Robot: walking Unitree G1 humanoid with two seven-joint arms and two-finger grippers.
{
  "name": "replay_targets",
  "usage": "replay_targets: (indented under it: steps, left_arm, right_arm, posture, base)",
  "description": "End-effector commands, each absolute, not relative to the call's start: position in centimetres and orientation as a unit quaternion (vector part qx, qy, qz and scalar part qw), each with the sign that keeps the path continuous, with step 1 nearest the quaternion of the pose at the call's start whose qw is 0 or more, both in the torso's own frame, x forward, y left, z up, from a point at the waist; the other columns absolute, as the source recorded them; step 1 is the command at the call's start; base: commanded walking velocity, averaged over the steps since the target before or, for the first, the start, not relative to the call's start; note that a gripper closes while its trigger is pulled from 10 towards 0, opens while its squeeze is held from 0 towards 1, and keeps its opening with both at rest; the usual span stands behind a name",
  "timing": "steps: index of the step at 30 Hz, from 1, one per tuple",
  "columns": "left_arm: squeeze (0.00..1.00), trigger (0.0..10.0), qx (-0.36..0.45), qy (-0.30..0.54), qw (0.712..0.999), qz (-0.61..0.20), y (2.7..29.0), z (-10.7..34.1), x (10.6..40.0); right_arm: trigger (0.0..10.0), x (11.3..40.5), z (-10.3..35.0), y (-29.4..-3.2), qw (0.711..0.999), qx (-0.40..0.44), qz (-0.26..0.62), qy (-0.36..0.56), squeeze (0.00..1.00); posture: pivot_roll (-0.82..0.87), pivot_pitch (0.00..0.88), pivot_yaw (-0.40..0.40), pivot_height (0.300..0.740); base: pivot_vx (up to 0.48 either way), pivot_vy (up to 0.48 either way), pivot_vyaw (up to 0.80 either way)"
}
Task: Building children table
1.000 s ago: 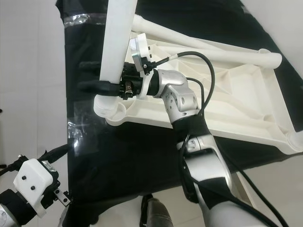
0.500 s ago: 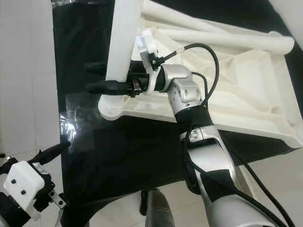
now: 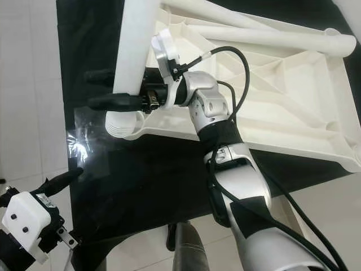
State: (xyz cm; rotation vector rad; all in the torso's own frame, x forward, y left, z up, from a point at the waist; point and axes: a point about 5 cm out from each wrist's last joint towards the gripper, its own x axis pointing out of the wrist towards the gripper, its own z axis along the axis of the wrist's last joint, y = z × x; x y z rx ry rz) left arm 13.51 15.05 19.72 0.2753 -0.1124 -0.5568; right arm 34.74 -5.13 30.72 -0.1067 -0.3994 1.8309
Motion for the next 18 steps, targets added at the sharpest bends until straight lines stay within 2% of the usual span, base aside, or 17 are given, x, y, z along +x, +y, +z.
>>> replay_targets:
  steps: [1, 3, 9, 18]
  left_arm:
    - [0.0, 10.0, 0.132, -0.047, 0.95, -0.28, 14.9, 19.6, 13.2]
    - [0.0, 10.0, 0.131, -0.048, 0.95, -0.28, 14.9, 19.7, 13.2]
    - [0.0, 10.0, 0.129, -0.049, 0.95, -0.281, 14.7, 19.7, 13.2]
    - [0.0, 10.0, 0.127, -0.049, 0.949, -0.285, 14.6, 19.8, 13.2]
  right_arm:
    - [10.0, 35.0, 29.3, -4.9, 0.601, -0.057, 0.786, -0.136, 0.0]
    - [10.0, 35.4, 29.0, -4.9, 0.612, -0.067, 0.778, -0.124, 0.0]
    - [10.0, 36.0, 29.4, -5.8, 0.622, -0.079, 0.771, -0.114, 0.0]
    - [10.0, 35.8, 28.8, -6.0, 0.607, -0.112, 0.781, -0.094, 0.0]
  posture:
    - [0.3, 0.488, -0.135, 0.74]
    - [0.3, 0.488, -0.139, 0.74]
    - [0.29, 0.492, -0.144, 0.74]
    - [0.28, 0.493, -0.145, 0.74]
  base:
    - [0.0, 0.0, 0.0]
    - [0.0, 0.0, 0.0]
    - [0.0, 0.0, 0.0]
    - [0.0, 0.0, 0.0]
